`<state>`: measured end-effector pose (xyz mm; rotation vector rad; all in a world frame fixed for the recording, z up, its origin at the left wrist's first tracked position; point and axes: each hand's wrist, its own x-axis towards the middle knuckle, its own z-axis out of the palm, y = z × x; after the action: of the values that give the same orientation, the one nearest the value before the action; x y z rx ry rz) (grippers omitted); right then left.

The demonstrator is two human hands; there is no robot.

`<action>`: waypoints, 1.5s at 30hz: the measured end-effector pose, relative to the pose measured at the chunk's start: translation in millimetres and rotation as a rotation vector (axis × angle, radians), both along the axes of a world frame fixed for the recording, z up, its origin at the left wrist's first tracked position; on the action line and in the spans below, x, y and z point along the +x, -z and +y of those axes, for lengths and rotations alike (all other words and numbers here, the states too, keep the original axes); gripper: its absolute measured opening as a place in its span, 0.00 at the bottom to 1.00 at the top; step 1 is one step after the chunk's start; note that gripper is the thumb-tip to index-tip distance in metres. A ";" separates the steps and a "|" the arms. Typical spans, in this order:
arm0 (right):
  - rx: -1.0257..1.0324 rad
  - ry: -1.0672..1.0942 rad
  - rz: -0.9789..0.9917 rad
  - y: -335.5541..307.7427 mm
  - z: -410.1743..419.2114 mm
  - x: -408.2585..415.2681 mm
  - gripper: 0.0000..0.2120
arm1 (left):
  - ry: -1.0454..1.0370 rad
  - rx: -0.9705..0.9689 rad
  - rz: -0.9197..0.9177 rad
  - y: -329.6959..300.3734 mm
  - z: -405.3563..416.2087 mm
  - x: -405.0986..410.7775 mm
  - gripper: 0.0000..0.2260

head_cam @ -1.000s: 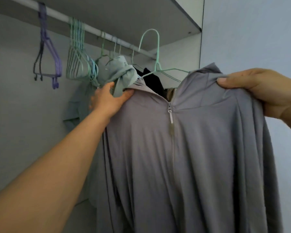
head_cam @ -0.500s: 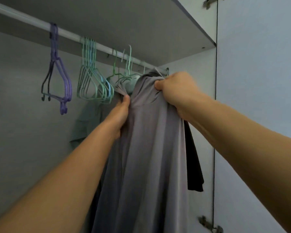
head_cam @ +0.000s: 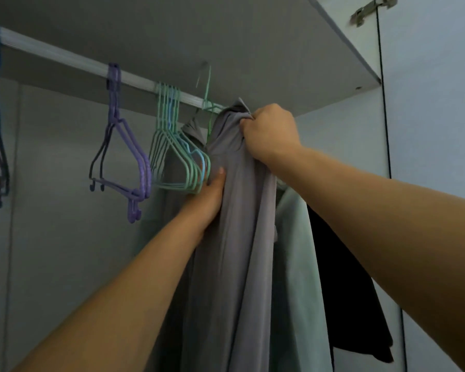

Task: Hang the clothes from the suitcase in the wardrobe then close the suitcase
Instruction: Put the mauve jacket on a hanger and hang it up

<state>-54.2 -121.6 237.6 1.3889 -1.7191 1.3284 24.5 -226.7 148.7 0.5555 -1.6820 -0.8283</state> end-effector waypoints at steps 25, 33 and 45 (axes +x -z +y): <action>0.245 -0.078 0.203 33.2 -17.4 -4.1 0.13 | -0.172 0.212 -0.058 15.8 4.1 34.7 0.15; 0.058 -0.275 -0.027 38.2 5.8 2.4 0.16 | -0.152 0.319 0.122 15.5 5.9 36.4 0.18; 0.226 -0.118 0.054 45.3 19.7 10.0 0.08 | 0.326 0.690 0.655 -5.8 69.2 40.1 0.21</action>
<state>-44.2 -101.9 192.2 1.6601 -1.8200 1.1735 64.6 -157.6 154.6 0.3956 -0.8650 -1.6470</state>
